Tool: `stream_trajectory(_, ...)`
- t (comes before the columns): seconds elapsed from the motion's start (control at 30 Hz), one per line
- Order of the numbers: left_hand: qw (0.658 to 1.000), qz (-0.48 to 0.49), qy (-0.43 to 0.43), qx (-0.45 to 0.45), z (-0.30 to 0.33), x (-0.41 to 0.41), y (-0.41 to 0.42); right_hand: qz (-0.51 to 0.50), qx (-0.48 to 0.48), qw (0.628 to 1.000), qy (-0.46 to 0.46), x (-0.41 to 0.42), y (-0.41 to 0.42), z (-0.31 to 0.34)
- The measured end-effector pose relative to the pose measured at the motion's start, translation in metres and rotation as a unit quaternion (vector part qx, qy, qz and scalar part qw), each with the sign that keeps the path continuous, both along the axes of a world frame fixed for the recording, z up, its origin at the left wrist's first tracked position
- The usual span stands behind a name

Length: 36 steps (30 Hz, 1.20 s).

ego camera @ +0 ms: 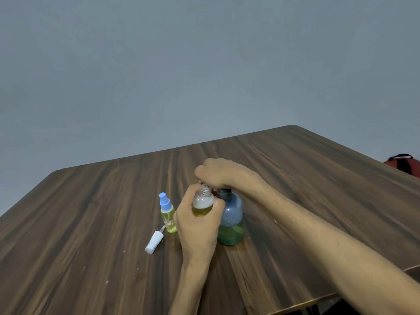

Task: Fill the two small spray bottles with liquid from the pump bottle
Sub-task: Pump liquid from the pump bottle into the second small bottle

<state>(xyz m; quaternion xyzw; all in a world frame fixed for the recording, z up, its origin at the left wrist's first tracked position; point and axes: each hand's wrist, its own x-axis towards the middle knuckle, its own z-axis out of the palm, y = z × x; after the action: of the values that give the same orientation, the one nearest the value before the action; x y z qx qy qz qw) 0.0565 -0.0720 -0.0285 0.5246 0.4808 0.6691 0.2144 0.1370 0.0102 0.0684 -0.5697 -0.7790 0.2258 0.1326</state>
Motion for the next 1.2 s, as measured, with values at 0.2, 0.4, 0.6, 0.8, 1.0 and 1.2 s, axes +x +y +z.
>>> stream_trajectory(0.2, 1.0, 0.001, 0.001, -0.001, -0.0008, -0.0002, 0.0001, -0.003, 0.002, 1.0, -0.004, -0.0007, 0.0008, 0.0017)
stream_trajectory(0.4, 1.0, 0.004, 0.007, 0.005, -0.0008, 0.0001, 0.0011, 0.0, 0.006, 1.0, -0.004, -0.0015, 0.0021, 0.001)
stream_trajectory(0.6, 1.0, -0.001, 0.004, 0.002, -0.0011, -0.0004, 0.0001, 0.0, 0.003, 1.0, 0.0, -0.001, 0.0019, -0.0011)
stream_trajectory(0.8, 1.0, -0.003, 0.0, 0.001, -0.0001, -0.0008, 0.0001, -0.007, 0.03, 1.0, 0.005, -0.0007, 0.0044, 0.0026)
stream_trajectory(1.0, 1.0, -0.001, -0.008, 0.002, 0.0007, 0.0004, -0.0022, -0.015, 0.018, 1.0, 0.018, -0.0008, 0.0019, -0.0003)
stream_trajectory(1.2, 1.0, 0.001, -0.008, -0.001, 0.0013, 0.0004, -0.0031, -0.007, 0.016, 1.0, -0.002, -0.0024, 0.0, 0.0032)
